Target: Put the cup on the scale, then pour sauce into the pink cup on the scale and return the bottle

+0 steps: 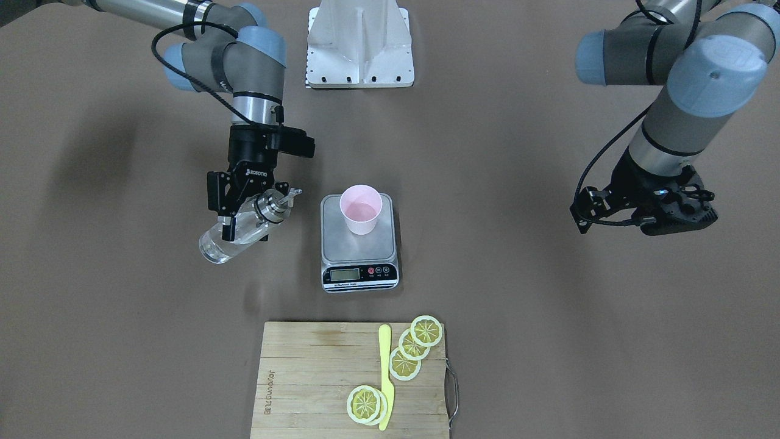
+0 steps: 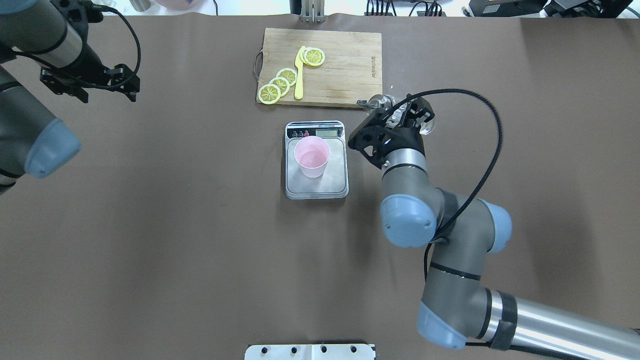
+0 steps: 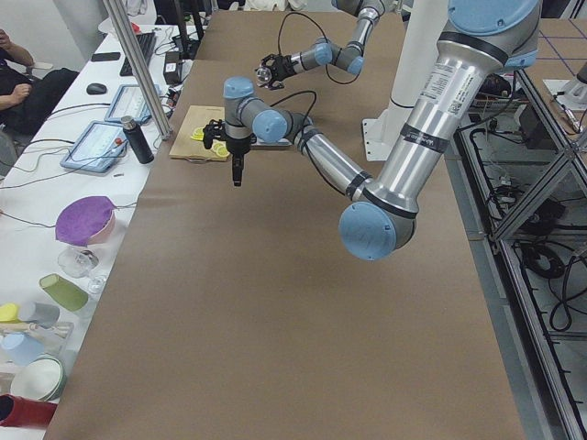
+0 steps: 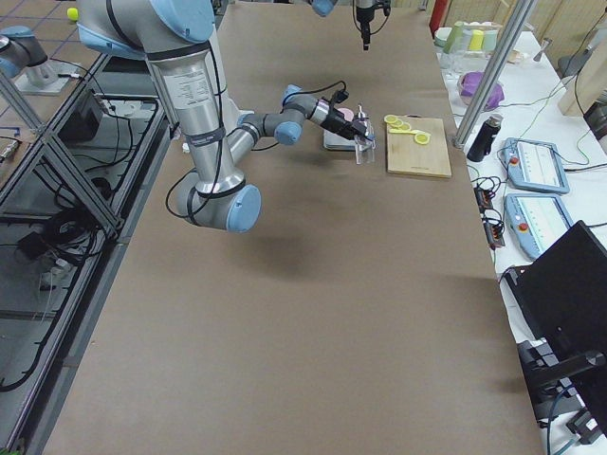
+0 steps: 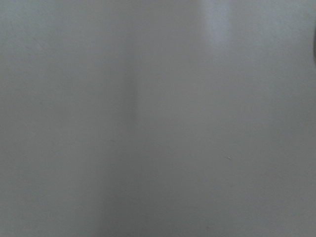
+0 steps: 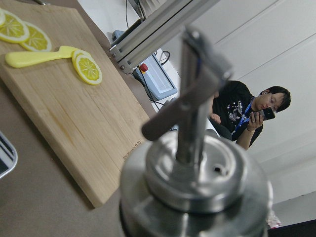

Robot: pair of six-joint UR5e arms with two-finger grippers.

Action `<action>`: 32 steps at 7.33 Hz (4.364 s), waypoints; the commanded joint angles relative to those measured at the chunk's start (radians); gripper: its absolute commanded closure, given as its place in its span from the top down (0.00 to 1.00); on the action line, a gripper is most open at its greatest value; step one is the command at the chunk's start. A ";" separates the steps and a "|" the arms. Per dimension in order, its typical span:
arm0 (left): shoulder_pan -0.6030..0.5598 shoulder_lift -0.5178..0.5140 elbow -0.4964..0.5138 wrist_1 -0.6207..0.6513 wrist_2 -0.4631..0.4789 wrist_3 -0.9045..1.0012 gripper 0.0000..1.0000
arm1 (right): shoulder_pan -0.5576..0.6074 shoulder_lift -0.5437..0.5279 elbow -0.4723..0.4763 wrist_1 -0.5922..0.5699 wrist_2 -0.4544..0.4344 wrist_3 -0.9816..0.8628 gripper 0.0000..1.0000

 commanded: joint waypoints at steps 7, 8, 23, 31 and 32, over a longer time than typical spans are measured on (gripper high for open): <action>-0.046 0.034 0.125 -0.106 -0.002 0.089 0.98 | -0.116 0.059 -0.101 -0.396 -0.479 -0.048 0.00; -0.046 0.034 0.136 -0.119 -0.002 0.089 0.98 | -0.116 0.065 -0.114 -0.393 -0.519 -0.100 0.00; -0.055 0.024 0.137 -0.117 -0.003 0.089 0.98 | -0.041 0.061 -0.091 -0.055 -0.229 0.054 0.00; -0.061 0.018 0.120 -0.116 -0.003 0.077 0.98 | 0.262 -0.307 0.037 0.434 0.431 0.686 0.00; -0.061 0.018 0.120 -0.116 -0.003 0.077 0.98 | 0.262 -0.335 0.062 0.436 0.450 0.741 0.00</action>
